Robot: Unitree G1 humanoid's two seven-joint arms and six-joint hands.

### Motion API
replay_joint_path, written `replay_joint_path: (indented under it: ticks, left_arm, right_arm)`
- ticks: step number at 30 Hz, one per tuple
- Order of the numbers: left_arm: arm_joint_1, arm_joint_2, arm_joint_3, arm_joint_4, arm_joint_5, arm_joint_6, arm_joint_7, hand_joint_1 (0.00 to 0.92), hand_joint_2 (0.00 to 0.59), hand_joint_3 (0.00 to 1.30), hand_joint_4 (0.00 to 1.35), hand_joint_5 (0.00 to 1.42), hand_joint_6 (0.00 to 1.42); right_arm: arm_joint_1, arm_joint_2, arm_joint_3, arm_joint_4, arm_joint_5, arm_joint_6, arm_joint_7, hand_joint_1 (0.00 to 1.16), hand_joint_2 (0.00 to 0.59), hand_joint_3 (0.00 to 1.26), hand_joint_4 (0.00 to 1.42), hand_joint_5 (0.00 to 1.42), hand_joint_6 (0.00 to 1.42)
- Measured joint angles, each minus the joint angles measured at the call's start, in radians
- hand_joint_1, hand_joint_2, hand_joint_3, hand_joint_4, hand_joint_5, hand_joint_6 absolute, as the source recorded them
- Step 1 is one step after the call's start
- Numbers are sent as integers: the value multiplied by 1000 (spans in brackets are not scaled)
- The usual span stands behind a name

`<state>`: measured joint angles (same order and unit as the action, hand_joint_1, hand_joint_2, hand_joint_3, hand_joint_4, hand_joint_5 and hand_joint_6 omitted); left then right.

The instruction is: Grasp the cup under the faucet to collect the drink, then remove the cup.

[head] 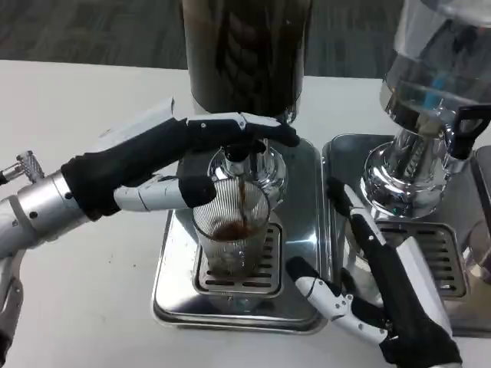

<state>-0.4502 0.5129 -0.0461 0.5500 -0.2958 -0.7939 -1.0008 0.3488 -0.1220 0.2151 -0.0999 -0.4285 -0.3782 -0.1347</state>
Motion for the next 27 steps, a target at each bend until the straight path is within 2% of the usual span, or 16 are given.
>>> replay_joint_path:
  ticks: [19,27]
  left_arm:
    - [16,22,0,-29,-2,-3,9,0,78,286,184,157,255]
    - [19,28,0,-32,-1,-3,16,0,79,286,184,165,255]
  right_arm:
    - [-80,5,29,71,-5,5,0,492,217,56,71,61,48]
    - [-127,24,43,113,-5,5,-1,492,217,61,76,65,48]
